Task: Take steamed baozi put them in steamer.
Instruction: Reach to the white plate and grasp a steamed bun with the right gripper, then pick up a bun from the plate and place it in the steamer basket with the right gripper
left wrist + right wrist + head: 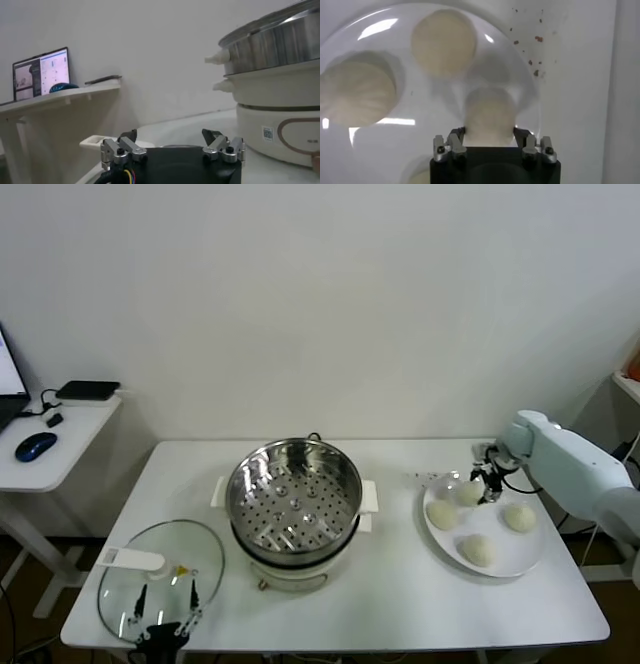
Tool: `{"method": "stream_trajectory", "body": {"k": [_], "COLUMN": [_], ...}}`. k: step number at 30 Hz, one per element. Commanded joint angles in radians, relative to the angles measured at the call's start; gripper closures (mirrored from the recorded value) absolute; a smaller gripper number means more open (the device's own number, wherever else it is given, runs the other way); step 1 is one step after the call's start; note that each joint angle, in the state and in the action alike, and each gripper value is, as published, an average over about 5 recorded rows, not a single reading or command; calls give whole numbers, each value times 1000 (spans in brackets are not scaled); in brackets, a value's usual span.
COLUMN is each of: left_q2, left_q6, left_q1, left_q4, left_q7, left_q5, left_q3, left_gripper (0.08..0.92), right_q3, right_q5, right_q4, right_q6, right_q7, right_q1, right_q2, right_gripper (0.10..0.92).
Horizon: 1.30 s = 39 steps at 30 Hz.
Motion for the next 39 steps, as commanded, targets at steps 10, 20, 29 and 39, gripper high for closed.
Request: {"method": "stream_trajectory", "body": {"k": [10,20,29,39], "left_q2": [-22,-23,-26,-31], "left_q6": [2,1,5,9], "left_q1": [5,3,-4,-8], "left_q4": [-13,-18,-18,-20], "left_q7": [1,-3,-5,-6], "left_q5": [0,-2,-11,-18], "left_q3": [-7,-10,-23,-27], "left_gripper": [177,177,177,177], "right_q3": [-495,-505,-501,-489], "right_q5": [311,335,240,167], "right_q4": [501,525,507,404], "right_q6": [85,249,415,483], "right_q7": [-8,47,95,97], "right_q1": [637,712,658,527], "right_q2": [-39,204,399,505], "right_gripper": [355,355,355,355]}}
